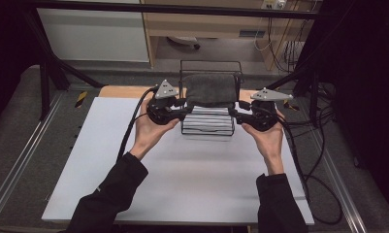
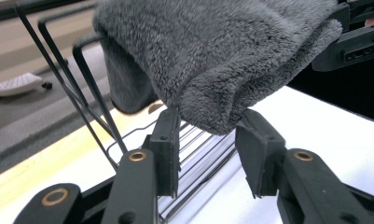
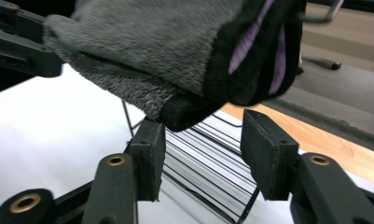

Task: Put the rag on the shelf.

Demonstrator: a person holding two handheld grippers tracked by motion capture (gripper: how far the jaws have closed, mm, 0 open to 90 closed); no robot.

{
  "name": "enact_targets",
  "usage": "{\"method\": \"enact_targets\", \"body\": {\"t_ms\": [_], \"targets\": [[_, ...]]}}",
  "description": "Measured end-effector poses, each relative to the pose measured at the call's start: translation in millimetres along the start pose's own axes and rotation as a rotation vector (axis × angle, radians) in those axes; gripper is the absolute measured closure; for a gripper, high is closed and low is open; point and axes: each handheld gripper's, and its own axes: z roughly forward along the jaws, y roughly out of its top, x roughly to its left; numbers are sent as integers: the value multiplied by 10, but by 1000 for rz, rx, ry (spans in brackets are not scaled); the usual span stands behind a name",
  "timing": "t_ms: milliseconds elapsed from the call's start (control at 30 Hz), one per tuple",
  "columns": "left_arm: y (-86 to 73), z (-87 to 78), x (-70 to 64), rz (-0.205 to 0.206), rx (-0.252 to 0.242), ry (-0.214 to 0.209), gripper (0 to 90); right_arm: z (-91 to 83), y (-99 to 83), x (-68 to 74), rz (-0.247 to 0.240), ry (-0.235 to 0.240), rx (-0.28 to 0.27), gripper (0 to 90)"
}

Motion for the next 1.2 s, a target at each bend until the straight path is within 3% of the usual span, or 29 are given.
{"method": "enact_targets", "body": {"t_ms": [200,367,667,800,867,1033,1200], "targets": [[-89,158,31,-32,41,8,572,139,-121,-74,25,-18,8,445],[-127,194,49,-40,66,15,542,193,-208,-123,57,-25,-3,367],[-176,19,73,-68,82,-35,416,-1,-233,-68,59,8,-33,201],[-236,-52,64,-42,115,-28,324,-92,-221,-11,55,32,-31,128],[-292,-94,59,-29,118,-22,275,-129,-226,24,59,54,-23,101],[-471,-215,97,-56,136,-48,194,-160,-261,79,70,110,11,46],[-747,-344,128,-54,172,-29,123,-162,-351,126,68,134,26,15]]}}
